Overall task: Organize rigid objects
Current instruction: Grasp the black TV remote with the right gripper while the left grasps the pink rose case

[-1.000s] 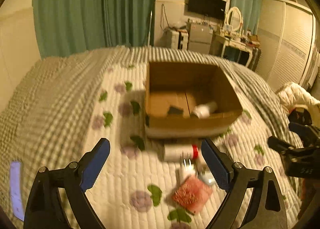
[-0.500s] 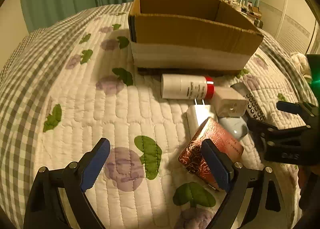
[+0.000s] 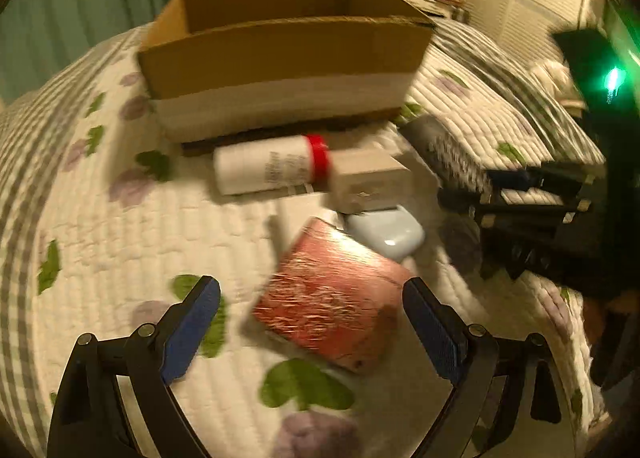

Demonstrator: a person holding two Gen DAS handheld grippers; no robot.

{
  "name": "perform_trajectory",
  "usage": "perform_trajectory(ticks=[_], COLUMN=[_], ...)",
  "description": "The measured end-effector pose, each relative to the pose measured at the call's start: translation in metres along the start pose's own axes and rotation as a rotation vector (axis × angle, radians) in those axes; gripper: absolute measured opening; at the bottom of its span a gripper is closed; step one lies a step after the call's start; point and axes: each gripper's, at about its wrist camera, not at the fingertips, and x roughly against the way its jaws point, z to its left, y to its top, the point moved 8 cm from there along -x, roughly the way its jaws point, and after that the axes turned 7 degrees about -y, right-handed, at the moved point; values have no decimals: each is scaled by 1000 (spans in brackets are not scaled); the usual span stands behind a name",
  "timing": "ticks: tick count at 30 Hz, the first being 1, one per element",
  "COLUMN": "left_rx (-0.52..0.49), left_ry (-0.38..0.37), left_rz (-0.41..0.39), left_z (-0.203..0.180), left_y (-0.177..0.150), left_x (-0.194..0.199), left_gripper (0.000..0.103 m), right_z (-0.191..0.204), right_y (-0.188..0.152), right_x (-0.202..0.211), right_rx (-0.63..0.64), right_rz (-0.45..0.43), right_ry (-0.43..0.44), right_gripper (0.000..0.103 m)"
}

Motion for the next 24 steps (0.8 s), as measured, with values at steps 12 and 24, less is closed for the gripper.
perform_trajectory(ticks=[12,24], left_rx=[-26,22], left_ry=[2,15], left_rz=[20,-30], left_z=[-9,6], left_y=[-5,-1], left_x=[-27,5], left_gripper=[86,76], right_z=[-14,-19], right_y=[3,15], right_x=[3,18], right_rx=[-77,-97], right_rz=[14,-28], right_ry=[6,16], right_gripper=[41,41])
